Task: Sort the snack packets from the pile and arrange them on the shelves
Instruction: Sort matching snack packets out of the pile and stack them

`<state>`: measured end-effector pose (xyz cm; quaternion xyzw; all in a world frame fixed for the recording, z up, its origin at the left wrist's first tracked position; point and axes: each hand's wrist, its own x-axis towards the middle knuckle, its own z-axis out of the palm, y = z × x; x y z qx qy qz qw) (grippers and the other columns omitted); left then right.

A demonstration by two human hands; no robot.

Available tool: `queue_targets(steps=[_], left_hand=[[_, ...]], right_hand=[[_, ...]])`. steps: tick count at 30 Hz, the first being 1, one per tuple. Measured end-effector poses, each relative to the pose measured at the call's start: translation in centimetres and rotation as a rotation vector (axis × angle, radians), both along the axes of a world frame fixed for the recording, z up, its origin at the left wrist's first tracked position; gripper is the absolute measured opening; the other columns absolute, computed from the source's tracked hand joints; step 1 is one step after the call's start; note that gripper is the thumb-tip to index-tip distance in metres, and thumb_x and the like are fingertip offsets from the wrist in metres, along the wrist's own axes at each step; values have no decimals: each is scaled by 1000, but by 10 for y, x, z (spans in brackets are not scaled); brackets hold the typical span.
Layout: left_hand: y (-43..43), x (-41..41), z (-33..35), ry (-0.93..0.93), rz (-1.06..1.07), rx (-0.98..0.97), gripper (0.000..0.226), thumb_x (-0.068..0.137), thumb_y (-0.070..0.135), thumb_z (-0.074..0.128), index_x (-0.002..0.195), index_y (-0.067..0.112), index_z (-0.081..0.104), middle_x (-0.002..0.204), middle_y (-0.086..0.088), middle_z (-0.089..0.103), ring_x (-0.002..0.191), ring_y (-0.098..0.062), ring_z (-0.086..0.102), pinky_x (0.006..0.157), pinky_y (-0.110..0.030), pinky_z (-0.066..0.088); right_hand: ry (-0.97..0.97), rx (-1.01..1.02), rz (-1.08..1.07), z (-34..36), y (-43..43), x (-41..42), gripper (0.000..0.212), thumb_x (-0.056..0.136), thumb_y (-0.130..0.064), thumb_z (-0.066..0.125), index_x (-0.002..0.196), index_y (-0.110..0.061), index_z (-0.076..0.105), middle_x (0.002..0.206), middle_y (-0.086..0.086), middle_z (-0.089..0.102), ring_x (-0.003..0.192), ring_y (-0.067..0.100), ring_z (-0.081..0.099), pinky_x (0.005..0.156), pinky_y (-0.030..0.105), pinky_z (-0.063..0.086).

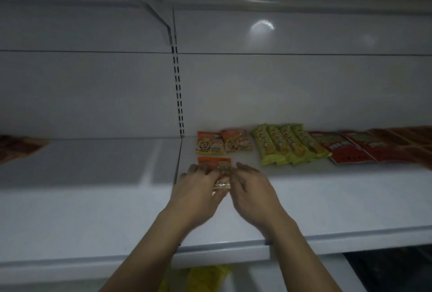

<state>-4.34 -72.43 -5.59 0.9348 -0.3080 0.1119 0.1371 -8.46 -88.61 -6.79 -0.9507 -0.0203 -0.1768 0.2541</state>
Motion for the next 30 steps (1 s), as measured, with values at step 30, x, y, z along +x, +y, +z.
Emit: queue_targets(steps=[30], left_hand=[[182,-43,34,45,341,33,68,97,61,37,155,30,22,163,0,19,150,-19,17,120,-37,16]], right_hand=[[98,-247,154,59,150,-8,65,99,-58,36,155,-32,17,163,1,18,150,21,14,120,45,10]])
